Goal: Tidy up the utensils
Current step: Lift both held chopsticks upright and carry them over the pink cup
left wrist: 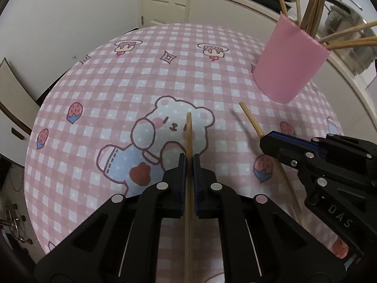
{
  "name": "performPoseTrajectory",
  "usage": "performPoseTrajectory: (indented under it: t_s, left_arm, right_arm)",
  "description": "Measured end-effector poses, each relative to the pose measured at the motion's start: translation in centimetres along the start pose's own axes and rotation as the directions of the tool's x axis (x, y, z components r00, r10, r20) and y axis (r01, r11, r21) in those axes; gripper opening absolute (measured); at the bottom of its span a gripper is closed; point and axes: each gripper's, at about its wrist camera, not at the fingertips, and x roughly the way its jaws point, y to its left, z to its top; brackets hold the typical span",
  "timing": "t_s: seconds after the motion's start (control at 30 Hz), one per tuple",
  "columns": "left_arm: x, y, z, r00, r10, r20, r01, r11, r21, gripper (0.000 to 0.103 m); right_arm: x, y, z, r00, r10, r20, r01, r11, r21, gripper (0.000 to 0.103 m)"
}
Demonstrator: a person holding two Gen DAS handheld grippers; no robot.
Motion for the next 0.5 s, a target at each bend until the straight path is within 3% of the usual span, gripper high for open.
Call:
performPoseTrajectory:
  t_s: [0.33,0.5]
  left_arm:
    - [-5.1,-0.3,0.1,0.993,-0.076,0.093,0.078,0.997,-0.017,0.006]
    - [-9.1,-0.7,0.0,0.976,-0.113,0.188,0.117,0.993,-0.010,0.006]
  right_arm:
    - [-3.6,1.6,0.1,0.997,0.004,0.081,-0.002,1.000,-0.026,0.005]
    - [-6.7,2.7,0.3,0.989,0.011,0.148,-0.004,0.999,-0.048,0.005]
